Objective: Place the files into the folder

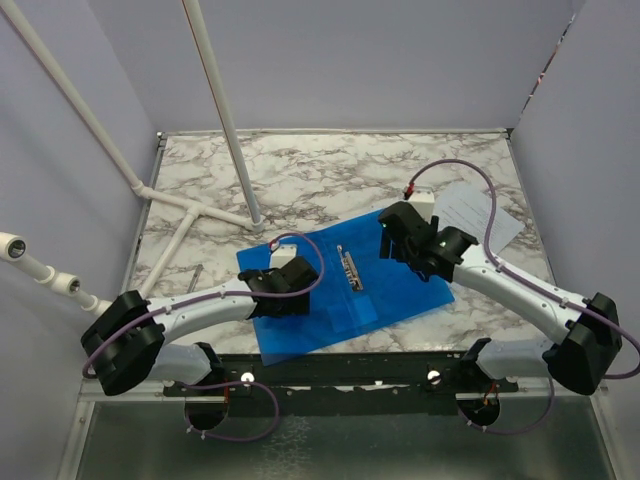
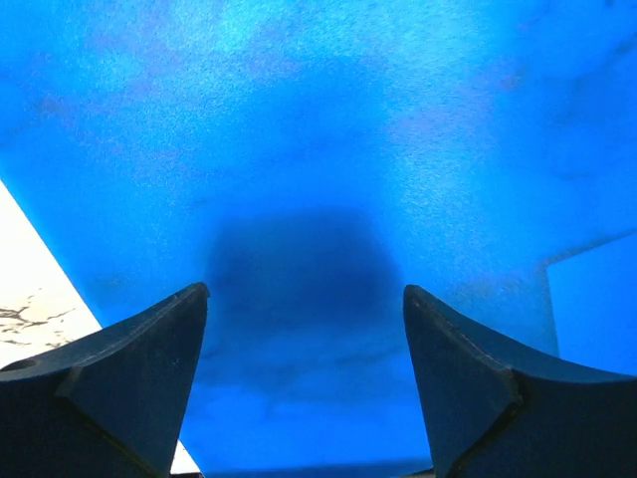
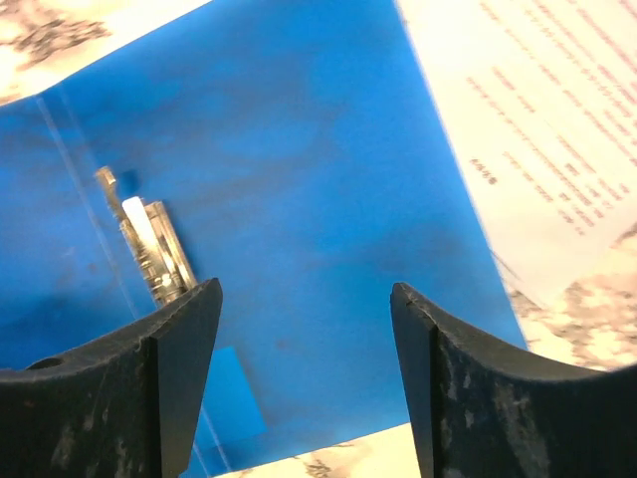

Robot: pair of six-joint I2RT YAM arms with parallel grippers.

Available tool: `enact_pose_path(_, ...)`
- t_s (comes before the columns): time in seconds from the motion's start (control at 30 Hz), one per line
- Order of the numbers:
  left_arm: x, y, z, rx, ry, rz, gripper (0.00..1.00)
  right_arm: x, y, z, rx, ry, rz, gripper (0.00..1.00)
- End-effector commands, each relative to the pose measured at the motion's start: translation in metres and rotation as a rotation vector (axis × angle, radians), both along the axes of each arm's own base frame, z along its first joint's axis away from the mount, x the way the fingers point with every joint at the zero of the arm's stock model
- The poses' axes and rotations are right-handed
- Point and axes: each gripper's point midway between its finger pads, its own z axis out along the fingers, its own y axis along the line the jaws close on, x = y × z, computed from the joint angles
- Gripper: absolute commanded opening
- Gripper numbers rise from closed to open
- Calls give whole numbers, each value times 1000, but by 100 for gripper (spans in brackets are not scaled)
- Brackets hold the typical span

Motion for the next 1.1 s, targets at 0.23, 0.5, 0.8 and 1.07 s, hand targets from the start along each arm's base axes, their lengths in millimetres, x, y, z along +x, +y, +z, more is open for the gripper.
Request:
enact_pose_path(0.23,45,-65,125,-186,-215,-185,95,7,-82,-4,54,33,-197,81)
enact_pose_path(0.5,80,-134,172,-275,-275,-312,96,10,-108,-16,142,35,-275,87)
enact_pose_path(0.8,117,-213,181,-347,-285,-431,99,10,-160,-26,244,3,-458,93)
enact_pose_path(1.07,151,-288,170,-422,-293,-536,99,17,-200,-35,336,-44,-610,98)
